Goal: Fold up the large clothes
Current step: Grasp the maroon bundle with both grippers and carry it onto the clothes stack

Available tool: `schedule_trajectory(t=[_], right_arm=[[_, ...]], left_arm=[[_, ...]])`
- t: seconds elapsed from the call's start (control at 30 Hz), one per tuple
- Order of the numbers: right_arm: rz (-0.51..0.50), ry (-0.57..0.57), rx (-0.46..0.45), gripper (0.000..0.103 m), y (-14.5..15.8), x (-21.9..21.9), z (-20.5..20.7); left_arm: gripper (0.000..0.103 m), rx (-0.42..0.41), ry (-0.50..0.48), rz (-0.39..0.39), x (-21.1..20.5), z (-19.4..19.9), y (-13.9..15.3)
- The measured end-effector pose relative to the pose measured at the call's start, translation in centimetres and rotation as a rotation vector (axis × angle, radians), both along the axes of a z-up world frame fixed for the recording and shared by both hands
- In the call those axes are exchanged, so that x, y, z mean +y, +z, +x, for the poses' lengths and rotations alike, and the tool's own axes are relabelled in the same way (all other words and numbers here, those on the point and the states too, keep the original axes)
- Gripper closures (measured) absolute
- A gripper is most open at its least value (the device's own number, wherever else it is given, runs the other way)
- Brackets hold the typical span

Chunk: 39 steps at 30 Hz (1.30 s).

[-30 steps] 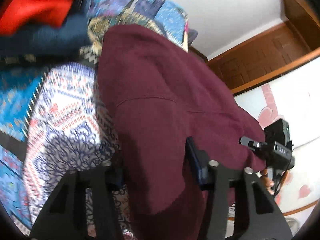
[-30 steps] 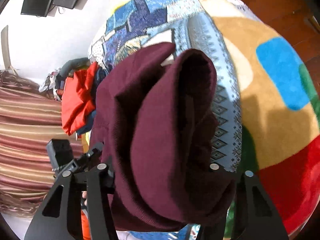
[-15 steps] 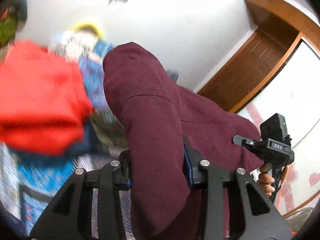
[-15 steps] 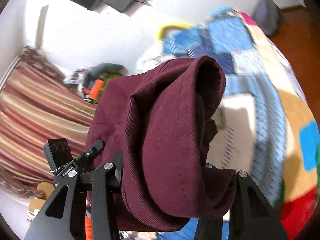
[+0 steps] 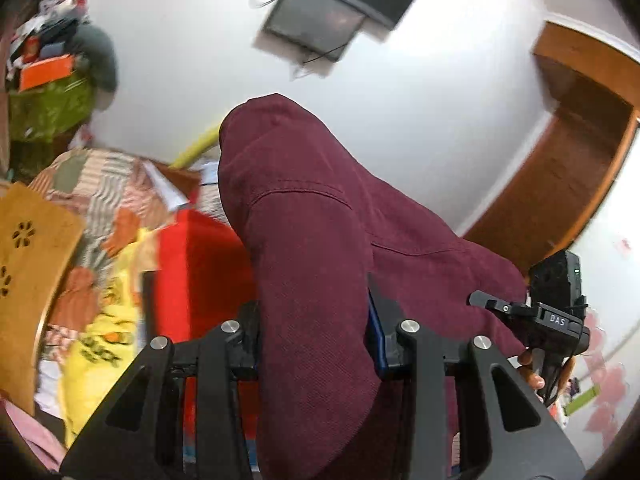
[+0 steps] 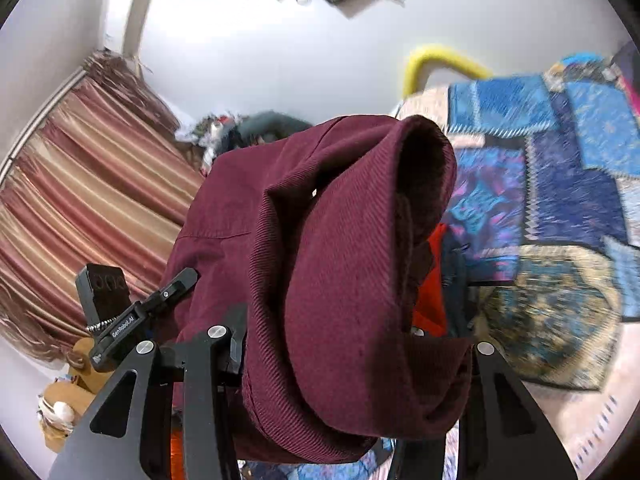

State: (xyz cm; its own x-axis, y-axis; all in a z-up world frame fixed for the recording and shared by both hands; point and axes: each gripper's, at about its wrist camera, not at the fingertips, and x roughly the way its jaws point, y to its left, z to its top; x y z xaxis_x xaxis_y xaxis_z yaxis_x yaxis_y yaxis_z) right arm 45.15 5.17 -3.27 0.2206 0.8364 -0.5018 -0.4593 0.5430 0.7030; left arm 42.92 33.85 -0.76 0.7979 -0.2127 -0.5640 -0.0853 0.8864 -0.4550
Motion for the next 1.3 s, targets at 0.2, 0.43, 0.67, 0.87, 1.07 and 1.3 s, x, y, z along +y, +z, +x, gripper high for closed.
schedule_trajectory(t=[0.2, 0.43, 0.67, 0.87, 1.07, 1.3], right_arm=[[-0.146, 0.011, 0.118, 0.06, -10.0, 5.7, 3.5], [-0.138, -0.014, 0.155, 0.047, -11.4, 4.1, 3.7], [-0.246, -0.076, 0.092, 0.041, -8.0, 1.7, 0.0], [-0.294, -0.123, -0.094, 0.041, -2.9, -0.3, -4.5], [-0.248, -0.148, -0.36, 0.041, 5.1, -2.1, -12.3], [-0.145, -0.231, -0.622, 0.041, 11.5, -4.8, -21.1]], left_arm=[[0.056, 0.16, 0.065, 0.003, 5.5, 2.8, -9.2], [0.049, 0.138, 0.058, 0.086, 4.2, 2.2, -9.5], [0.045, 0.194, 0.112, 0.111, 2.8, -0.5, -8.5], [0.045, 0.155, 0.148, 0.173, -0.1, -5.8, -4.9], [0.045, 0.017, 0.165, 0.29, -4.9, -11.8, 0.7], [0.044, -0.278, 0.191, 0.445, -13.0, -22.1, 8.2]])
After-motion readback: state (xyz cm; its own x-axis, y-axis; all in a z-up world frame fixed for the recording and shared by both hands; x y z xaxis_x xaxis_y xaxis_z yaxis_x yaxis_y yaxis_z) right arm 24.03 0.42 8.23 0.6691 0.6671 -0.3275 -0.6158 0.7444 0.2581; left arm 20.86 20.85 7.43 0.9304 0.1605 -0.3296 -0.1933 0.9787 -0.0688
